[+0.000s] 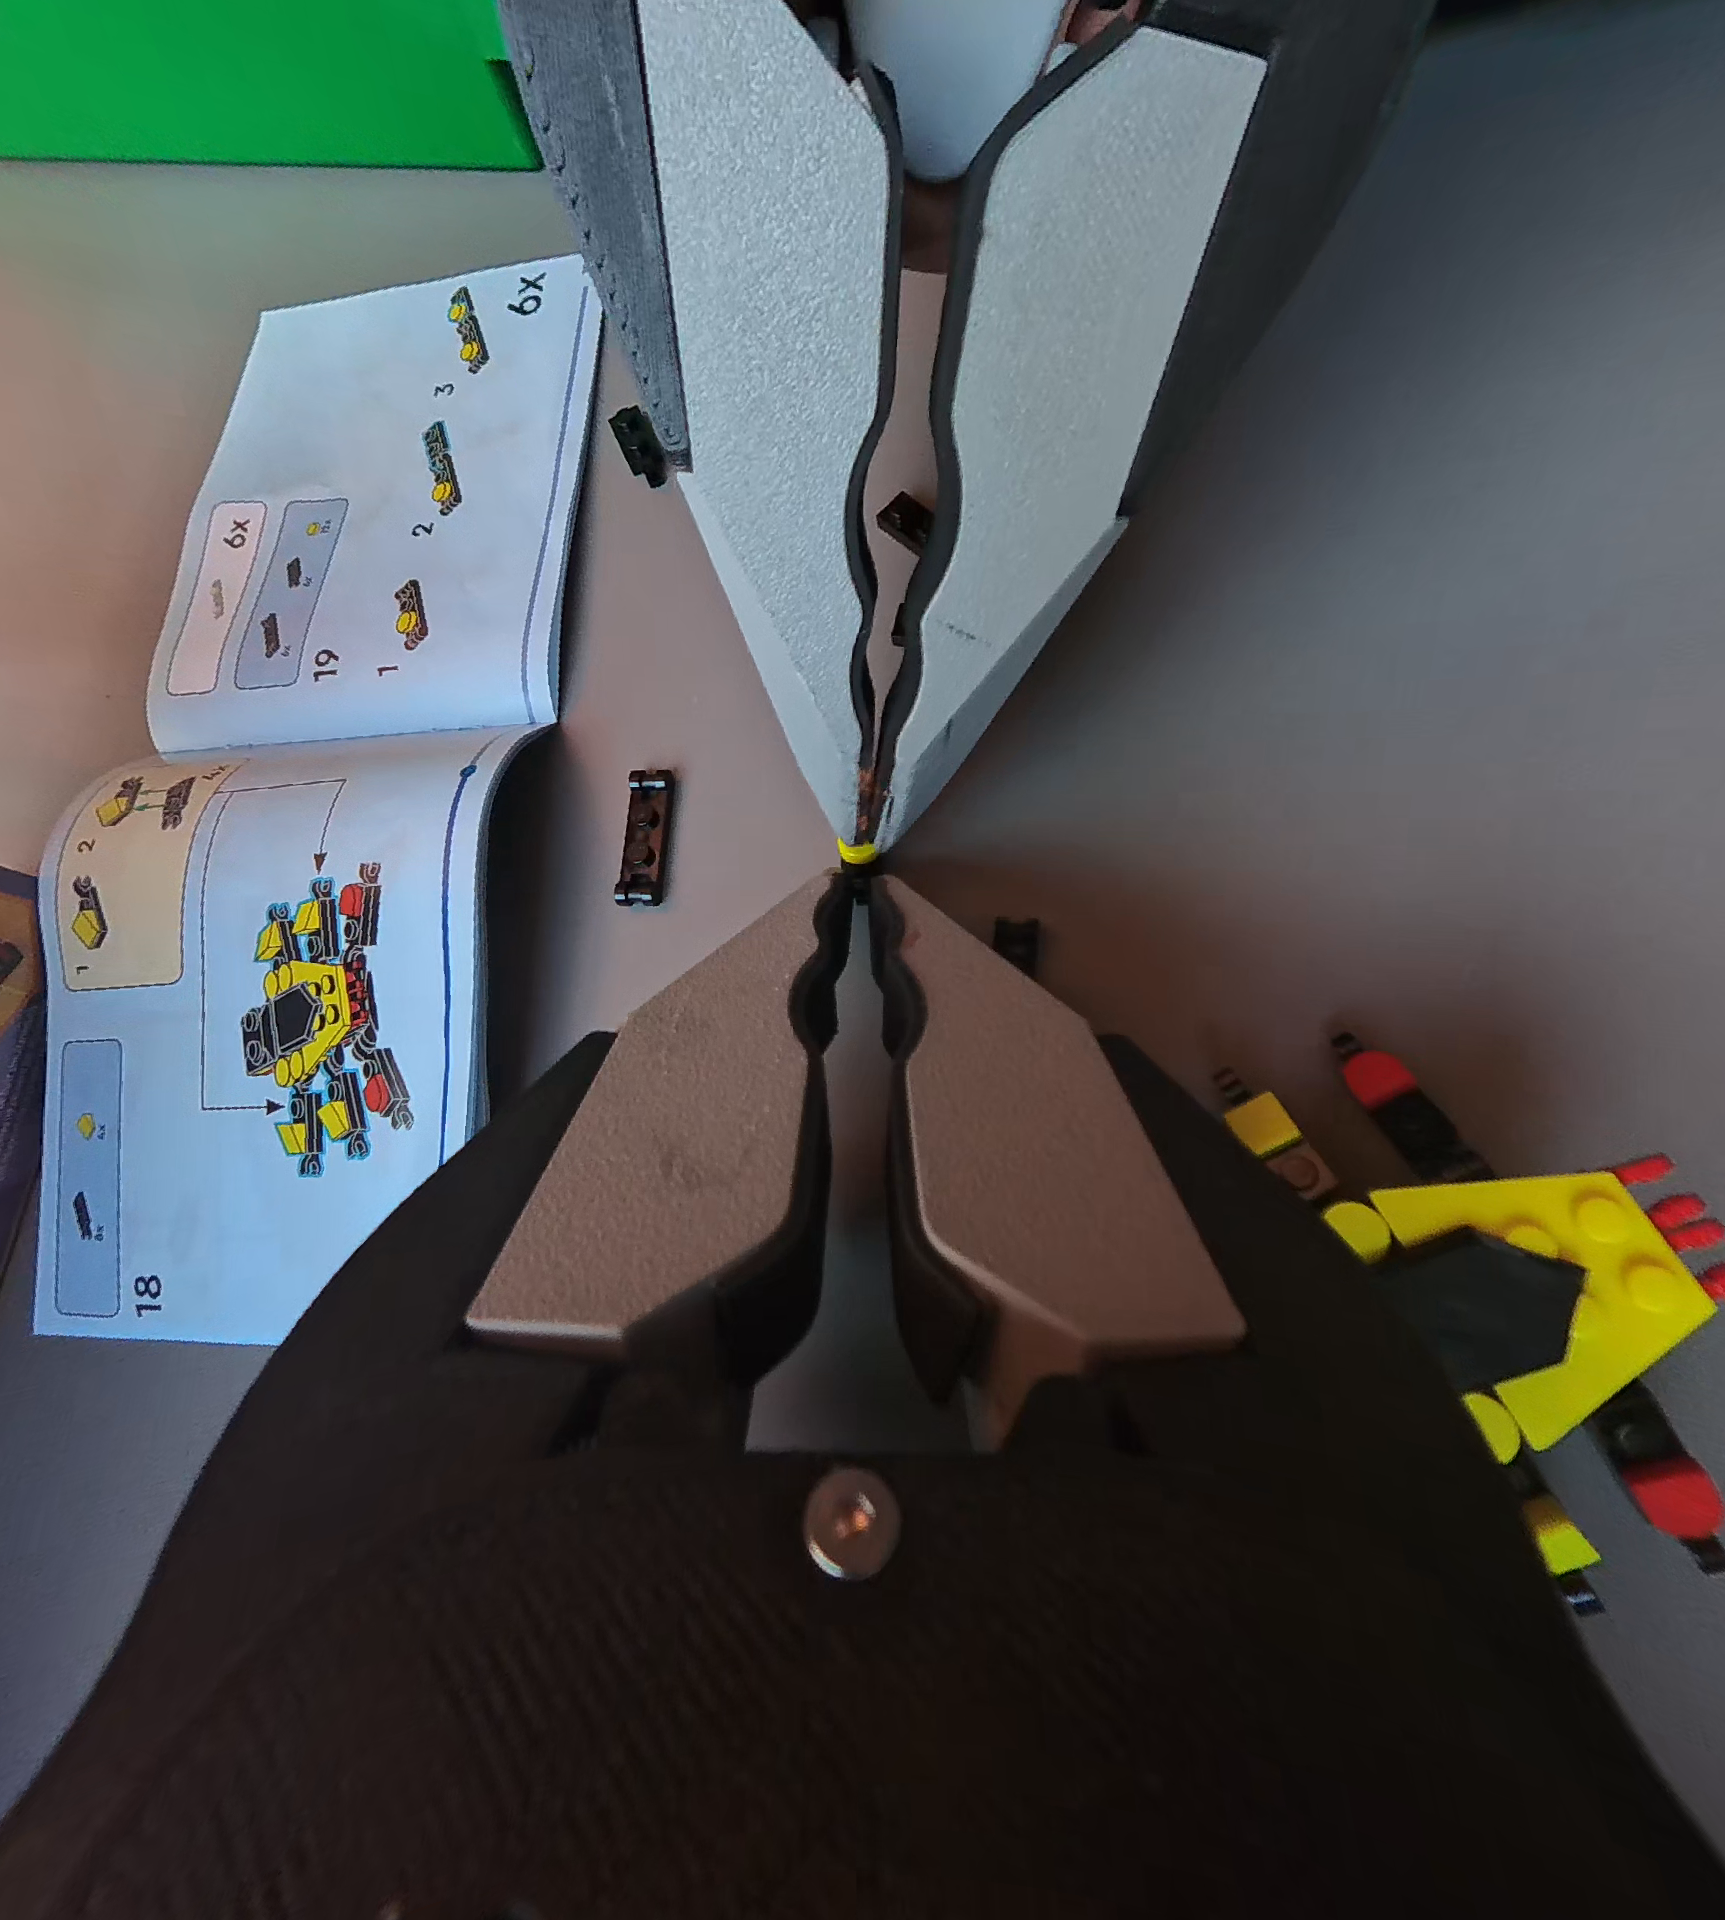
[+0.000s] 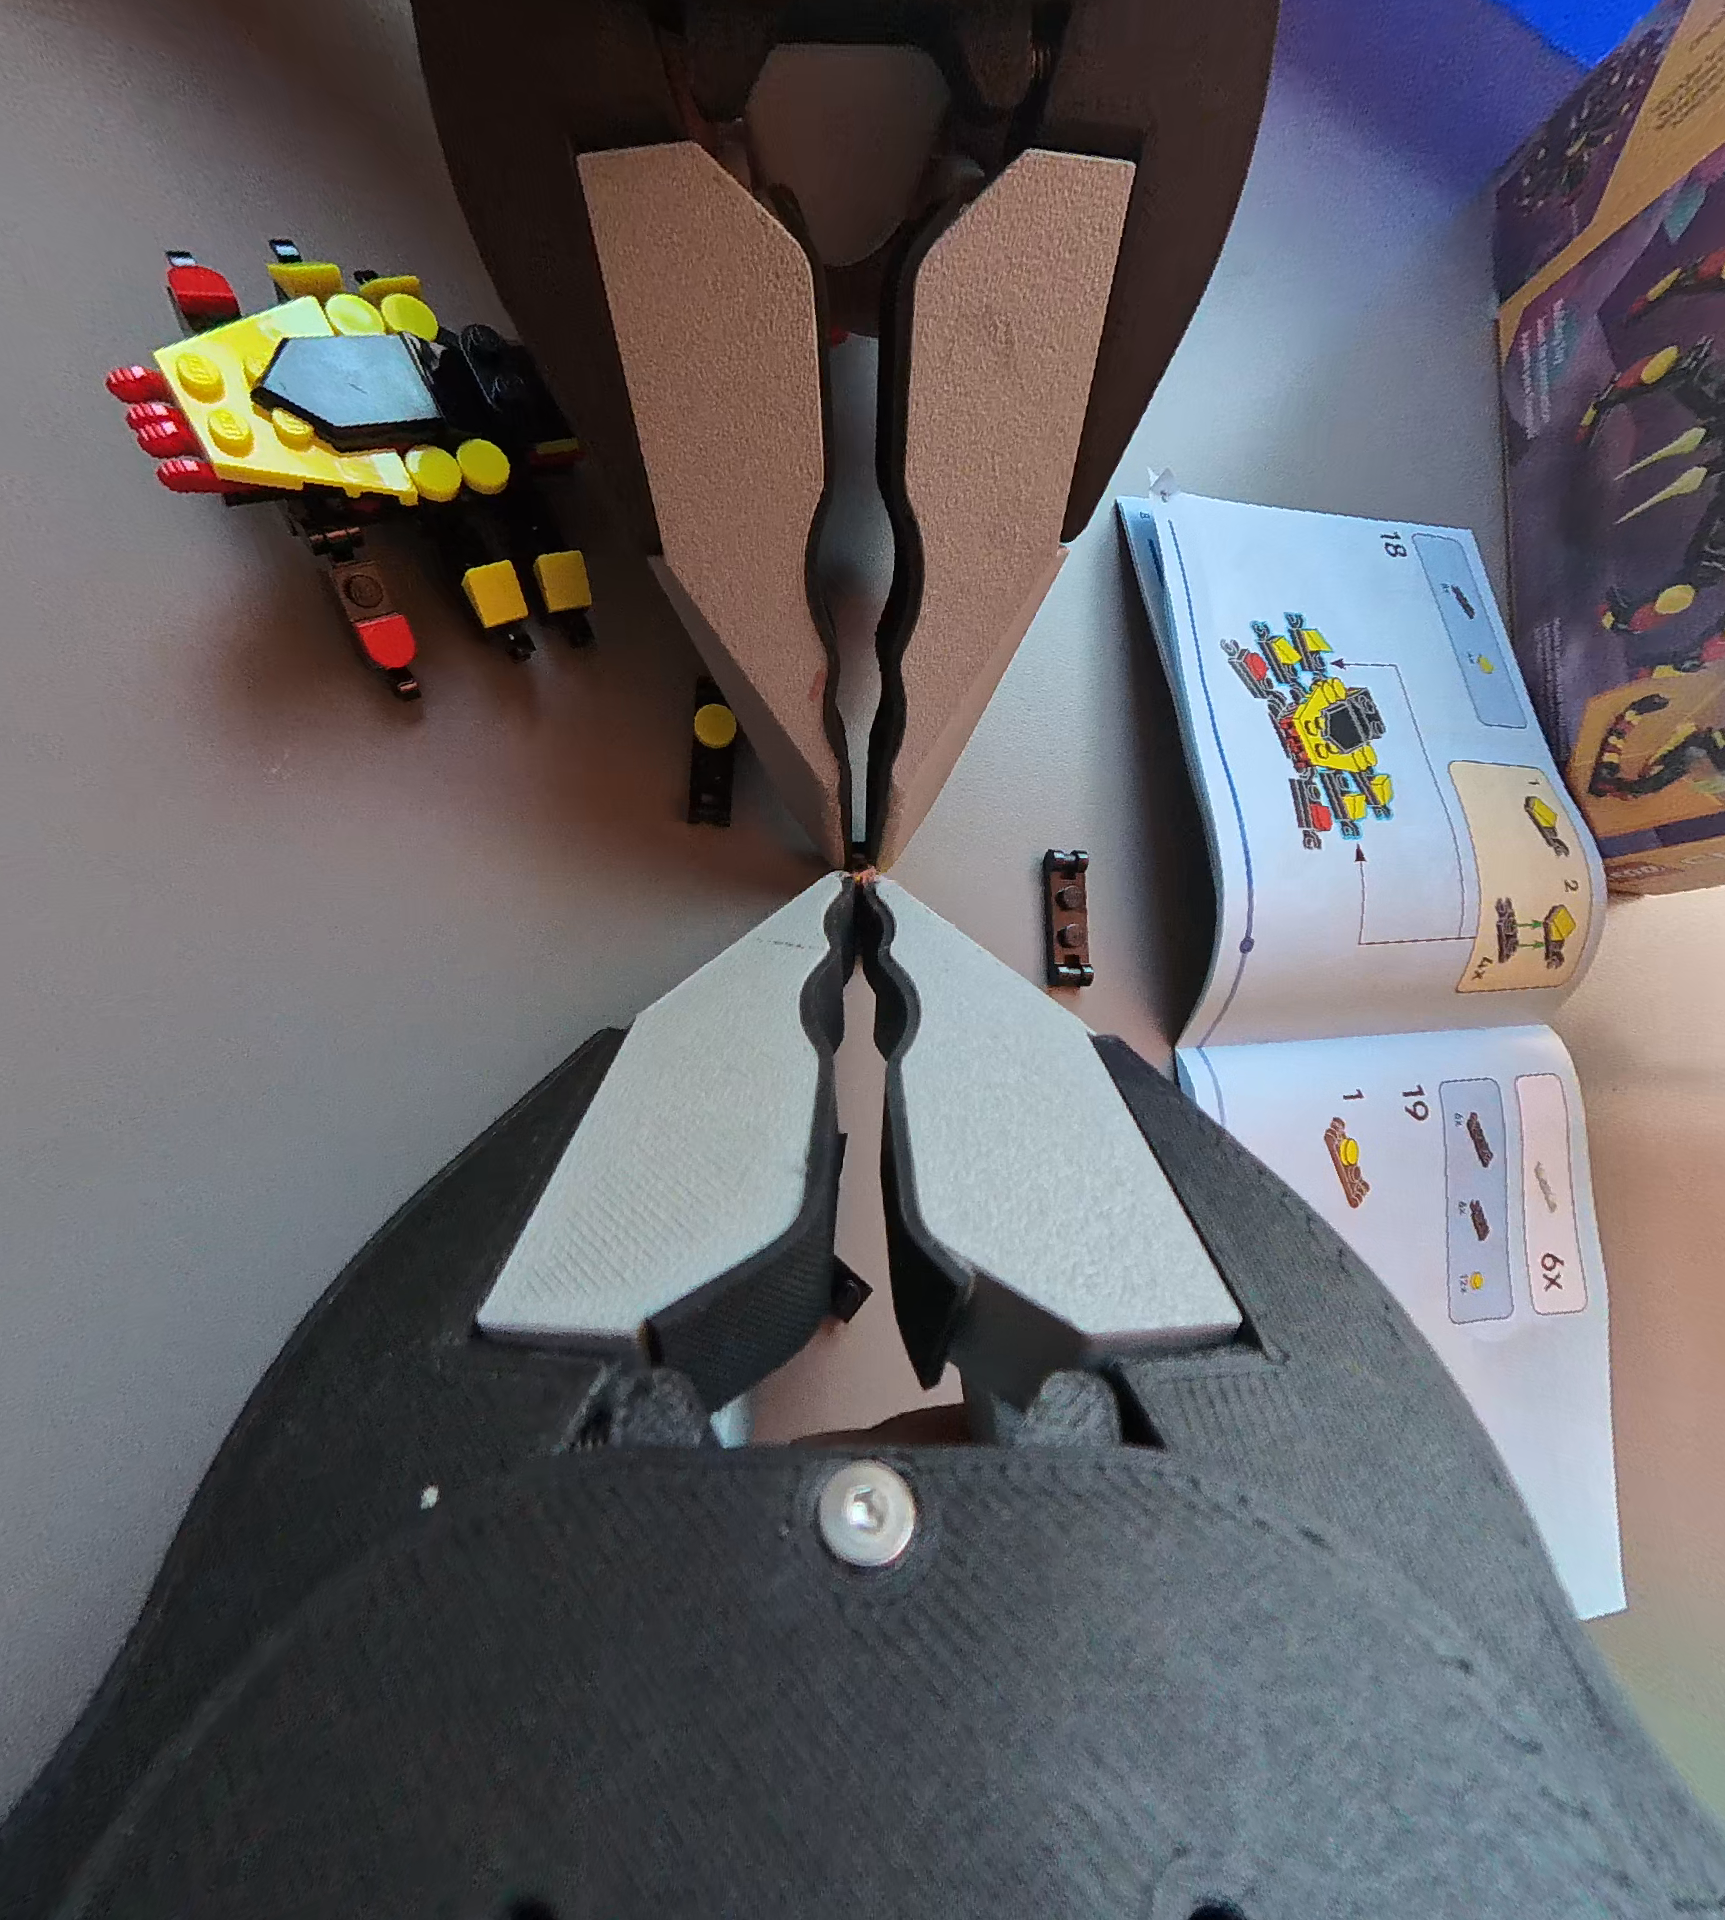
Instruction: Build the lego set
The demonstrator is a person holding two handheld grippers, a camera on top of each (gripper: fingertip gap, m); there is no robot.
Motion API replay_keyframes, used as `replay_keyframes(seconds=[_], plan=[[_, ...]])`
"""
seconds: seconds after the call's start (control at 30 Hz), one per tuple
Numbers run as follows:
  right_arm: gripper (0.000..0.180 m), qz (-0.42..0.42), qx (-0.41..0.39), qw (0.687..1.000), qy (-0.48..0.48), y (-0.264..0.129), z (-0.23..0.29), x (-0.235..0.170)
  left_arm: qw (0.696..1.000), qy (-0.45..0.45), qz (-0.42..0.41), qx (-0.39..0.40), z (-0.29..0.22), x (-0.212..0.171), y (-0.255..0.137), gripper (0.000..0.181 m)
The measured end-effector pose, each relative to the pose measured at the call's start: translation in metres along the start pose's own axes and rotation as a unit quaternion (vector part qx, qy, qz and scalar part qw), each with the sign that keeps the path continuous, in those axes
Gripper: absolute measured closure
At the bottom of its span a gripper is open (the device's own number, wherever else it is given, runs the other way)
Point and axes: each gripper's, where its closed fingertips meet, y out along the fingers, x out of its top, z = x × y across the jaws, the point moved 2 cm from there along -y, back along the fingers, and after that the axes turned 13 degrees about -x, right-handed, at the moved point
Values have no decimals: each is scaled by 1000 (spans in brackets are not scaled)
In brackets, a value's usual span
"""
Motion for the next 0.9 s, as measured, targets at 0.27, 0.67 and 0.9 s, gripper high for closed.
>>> replay_keyframes(seconds=[0.27,0.67,0.9], plan=[[180,8,14,1000,12,1,-1,0,1000,-2,0,-2,0,0,0,180],[180,26,17,999,13,1,-2,0,1000,-6,-1,-6,0,0,0,180],[180,27,6,1000,0,1,-2,0,1000,-7,-2,-6,1,0,0,180]])
